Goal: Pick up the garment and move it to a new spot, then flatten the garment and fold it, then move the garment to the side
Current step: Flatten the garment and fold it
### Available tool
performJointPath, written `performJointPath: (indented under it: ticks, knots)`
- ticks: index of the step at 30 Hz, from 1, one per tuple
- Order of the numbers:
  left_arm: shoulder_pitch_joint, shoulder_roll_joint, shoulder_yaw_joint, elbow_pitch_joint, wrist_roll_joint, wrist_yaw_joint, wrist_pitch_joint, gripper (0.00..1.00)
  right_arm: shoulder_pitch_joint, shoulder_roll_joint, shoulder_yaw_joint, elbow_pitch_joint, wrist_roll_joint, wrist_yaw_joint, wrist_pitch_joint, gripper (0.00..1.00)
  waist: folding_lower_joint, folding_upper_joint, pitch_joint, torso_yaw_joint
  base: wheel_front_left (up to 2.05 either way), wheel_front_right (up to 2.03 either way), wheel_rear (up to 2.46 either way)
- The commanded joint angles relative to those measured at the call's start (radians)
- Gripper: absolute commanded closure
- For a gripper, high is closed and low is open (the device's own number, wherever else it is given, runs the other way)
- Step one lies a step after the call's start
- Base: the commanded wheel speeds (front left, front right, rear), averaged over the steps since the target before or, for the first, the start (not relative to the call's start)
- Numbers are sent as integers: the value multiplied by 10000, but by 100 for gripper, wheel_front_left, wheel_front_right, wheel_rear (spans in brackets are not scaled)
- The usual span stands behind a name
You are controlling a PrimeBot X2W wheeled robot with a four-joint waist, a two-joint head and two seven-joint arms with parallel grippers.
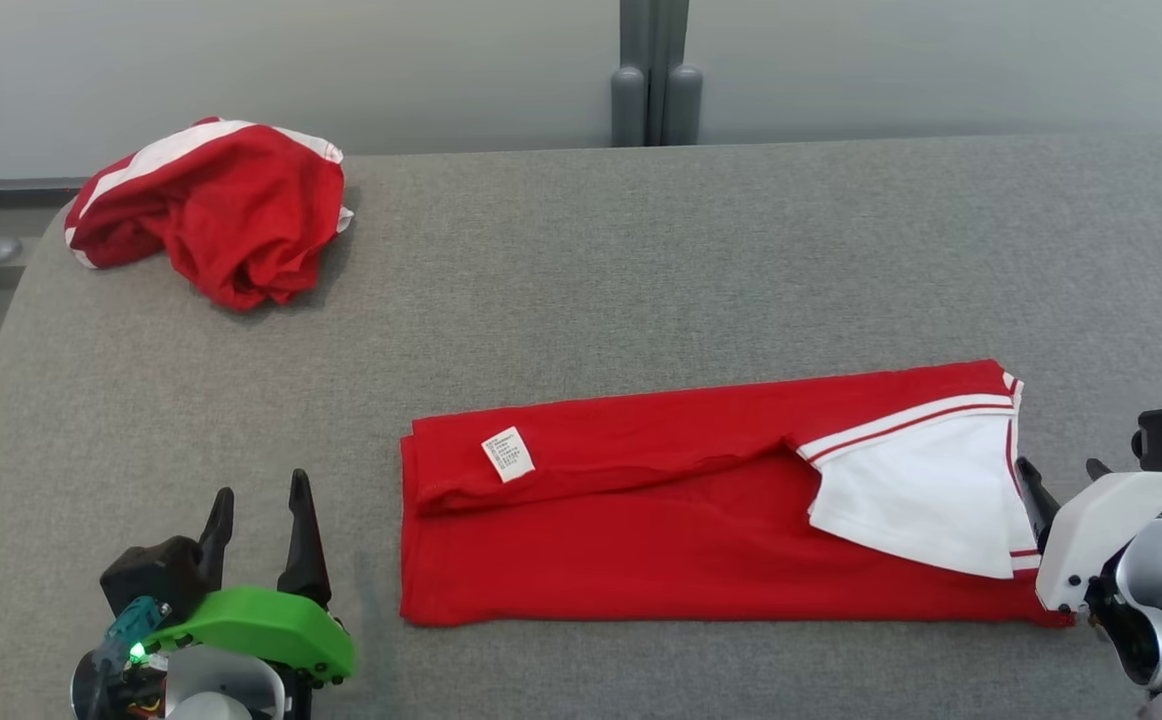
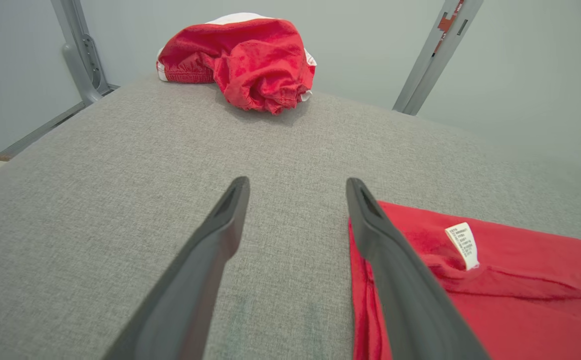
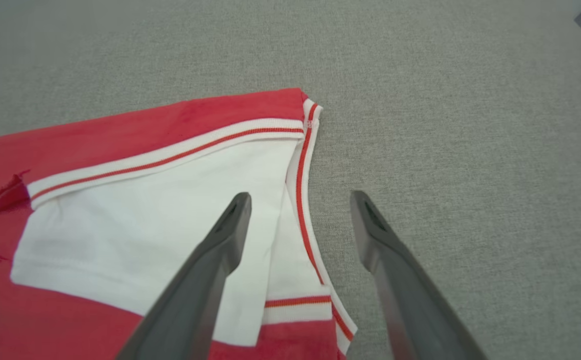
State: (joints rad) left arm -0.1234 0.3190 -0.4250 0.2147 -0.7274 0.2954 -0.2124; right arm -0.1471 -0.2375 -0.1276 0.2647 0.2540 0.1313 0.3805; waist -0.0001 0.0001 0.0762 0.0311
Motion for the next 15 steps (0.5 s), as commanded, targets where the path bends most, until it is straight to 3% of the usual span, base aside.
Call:
performJointPath:
  ticks: [1, 15]
  knots:
    - [-195, 70, 34, -22, 61, 62, 18, 0, -274, -12, -59, 355, 9, -12, -72, 0, 1, -1, 136, 229, 0, 0, 0]
    - [-284, 183, 91, -141, 62, 241, 35, 0, -1377, -242, 137, 3659, 259, -12, -447, 0, 1, -1, 342, 609, 0, 0, 0]
